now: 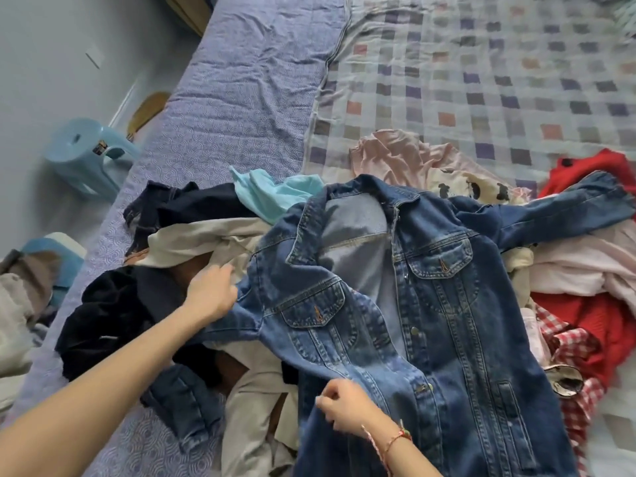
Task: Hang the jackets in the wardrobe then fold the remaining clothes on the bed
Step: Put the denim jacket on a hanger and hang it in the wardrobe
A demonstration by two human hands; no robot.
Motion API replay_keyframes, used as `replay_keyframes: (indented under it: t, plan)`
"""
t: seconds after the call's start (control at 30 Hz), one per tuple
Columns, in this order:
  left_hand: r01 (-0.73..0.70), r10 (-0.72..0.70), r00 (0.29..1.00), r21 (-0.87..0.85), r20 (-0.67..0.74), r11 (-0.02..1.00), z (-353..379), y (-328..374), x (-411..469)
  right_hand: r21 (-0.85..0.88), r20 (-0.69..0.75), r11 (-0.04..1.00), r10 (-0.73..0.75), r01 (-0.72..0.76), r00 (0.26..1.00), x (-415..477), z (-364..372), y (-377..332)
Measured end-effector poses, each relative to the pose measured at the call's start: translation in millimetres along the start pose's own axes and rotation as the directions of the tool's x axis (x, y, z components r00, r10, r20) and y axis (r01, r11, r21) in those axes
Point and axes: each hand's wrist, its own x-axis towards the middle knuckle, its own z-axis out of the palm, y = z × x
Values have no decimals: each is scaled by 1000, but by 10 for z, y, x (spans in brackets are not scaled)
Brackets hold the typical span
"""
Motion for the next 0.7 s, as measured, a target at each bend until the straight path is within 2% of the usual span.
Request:
replay_keyframes:
  t: [0.07, 0.13, 0.17, 0.23, 0.33, 0.4, 0.5, 0.53, 0.57, 0.6, 0.63, 0.7]
  plan:
    - [-218, 187, 954, -113, -235, 969, -104, 525, 71, 200, -191, 979, -10, 49, 982, 49, -248, -64]
    - [-286, 239, 907, -91, -346, 954, -158, 1012, 164, 233, -359, 966, -19, 109, 933, 119, -514, -78]
    - [-247, 205, 919, -86, -335, 965, -163, 1221, 229, 230, -441, 965, -15, 129, 897, 172, -641, -59]
    - [-68, 45, 974, -96, -222, 993, -152, 1503, 378, 220, -545, 970, 32, 106, 838, 288, -861, 16]
    - [158, -168, 982, -120, -81, 980, -67, 1543, 613, 175, -573, 985, 91, 13, 815, 456, -1099, 175]
    - [143, -152, 987, -169, -44, 975, -19, 1481, 792, 176, -607, 983, 67, 52, 792, 591, -1338, 206]
    - [-18, 1, 998, -288, -58, 958, -123, 1364, 880, 253, -703, 951, 56, 175, 709, 797, -1688, 42]
    - [-33, 23, 999, -354, -31, 934, -218, 1360, 903, 296, -718, 931, 70, 213, 692, 877, -1811, -61]
    - [-36, 39, 999, -466, -3, 884, -329, 1379, 922, 335, -715, 914, 87, 230, 694, 953, -1939, -176]
    - [2, 38, 998, -629, 51, 777, -457, 1434, 938, 366, -698, 902, 104, 228, 708, 1047, -2053, -273]
    - [72, 31, 993, -786, 115, 615, -596, 1505, 950, 373, -682, 904, 113, 211, 722, 1132, -2143, -348]
    - [172, 45, 979, -920, 200, 351, -861, 1685, 1042, 325, -671, 933, 113, 153, 733, 1256, -2304, -430]
